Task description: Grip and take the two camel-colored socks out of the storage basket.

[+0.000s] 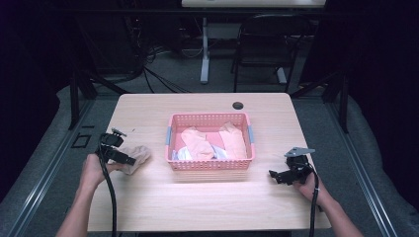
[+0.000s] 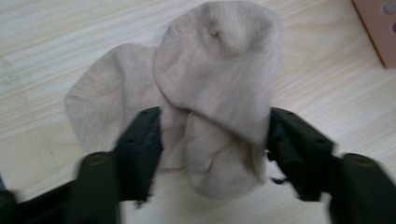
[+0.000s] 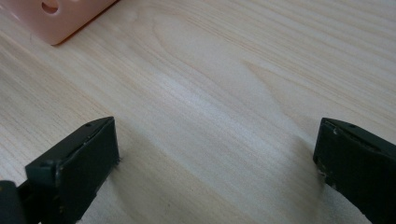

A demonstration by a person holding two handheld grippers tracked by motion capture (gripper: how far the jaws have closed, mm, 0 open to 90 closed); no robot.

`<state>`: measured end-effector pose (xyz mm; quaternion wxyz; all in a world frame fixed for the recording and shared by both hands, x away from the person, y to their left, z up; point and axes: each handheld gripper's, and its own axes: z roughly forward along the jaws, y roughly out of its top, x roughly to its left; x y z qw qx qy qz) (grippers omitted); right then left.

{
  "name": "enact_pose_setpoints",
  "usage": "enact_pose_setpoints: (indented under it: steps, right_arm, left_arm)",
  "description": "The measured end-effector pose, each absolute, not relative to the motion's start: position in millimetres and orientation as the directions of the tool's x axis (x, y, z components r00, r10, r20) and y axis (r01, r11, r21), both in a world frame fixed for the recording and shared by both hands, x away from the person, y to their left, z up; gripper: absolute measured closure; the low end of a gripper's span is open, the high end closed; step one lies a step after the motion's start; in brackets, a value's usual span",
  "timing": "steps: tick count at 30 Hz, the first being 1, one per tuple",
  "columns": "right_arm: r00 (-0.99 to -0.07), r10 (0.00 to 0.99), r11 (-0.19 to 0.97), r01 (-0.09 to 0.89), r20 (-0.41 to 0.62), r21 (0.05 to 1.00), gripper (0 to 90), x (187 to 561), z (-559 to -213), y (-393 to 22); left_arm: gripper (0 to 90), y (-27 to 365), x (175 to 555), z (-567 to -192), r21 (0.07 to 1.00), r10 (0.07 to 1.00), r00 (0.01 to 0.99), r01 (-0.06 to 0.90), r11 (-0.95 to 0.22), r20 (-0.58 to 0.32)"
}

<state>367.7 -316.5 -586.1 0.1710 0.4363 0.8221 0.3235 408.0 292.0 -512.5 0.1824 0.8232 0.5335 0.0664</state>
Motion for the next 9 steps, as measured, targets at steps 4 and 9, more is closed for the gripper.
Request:
enact_pose_setpoints:
  steps: [4, 9]
  right_arm:
    - [-0.559, 0.829, 0.404, 0.609, 0.008, 0.683, 0.0, 368, -586, -316]
    - [-0.562, 0.827, 0.410, 0.606, 0.002, 0.682, 0.0, 368, -586, -317]
  left_arm:
    - [15.2, 295, 398, -503, 0.401, 0.905, 0.418, 0.845, -0.354, -0.080]
    - [9.6, 295, 389, -504, 0.419, 0.907, 0.414, 0.838, -0.350, -0.072]
